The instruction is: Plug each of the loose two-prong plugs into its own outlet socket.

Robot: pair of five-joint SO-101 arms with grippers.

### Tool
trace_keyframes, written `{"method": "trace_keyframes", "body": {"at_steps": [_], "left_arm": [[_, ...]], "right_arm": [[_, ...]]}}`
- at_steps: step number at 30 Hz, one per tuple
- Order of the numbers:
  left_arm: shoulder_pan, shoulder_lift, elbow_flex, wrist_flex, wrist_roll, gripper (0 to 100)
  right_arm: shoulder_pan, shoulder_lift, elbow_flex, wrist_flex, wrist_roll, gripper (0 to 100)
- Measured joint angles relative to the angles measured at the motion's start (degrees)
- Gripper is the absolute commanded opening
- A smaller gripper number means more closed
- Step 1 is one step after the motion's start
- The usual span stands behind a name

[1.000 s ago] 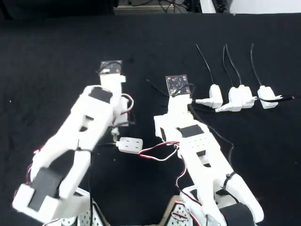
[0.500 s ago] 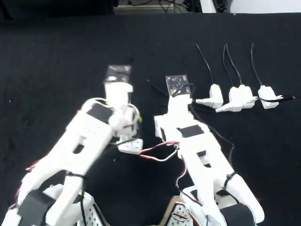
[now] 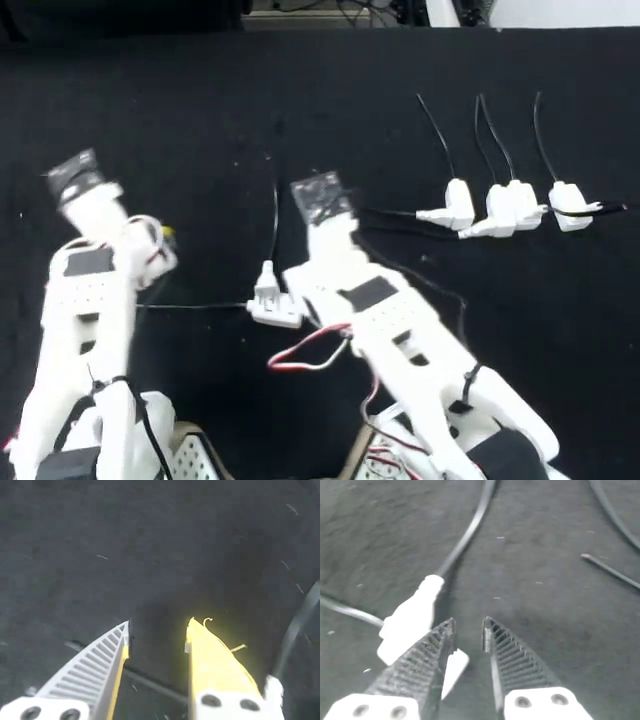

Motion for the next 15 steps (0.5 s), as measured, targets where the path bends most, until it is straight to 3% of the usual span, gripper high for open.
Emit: {"method": "trace_keyframes", "body": {"at_steps": [7, 11, 15], "left_arm": [[-3.34, -0.62, 12.48, -14.59, 0.00, 19], [-3.25, -0.62, 15.03, -17.76, 0.00, 19], [-3.69, -0.62, 15.12, -18.11, 0.00, 19]], "right_arm": [[-7.38, 0.00, -2.64, 0.00, -1.76, 8.9], [-7.82, 0.00, -6.59, 0.09, -1.58, 8.9], [-7.91, 0.00, -12.04, 5.89, 6.95, 8.9]]}}
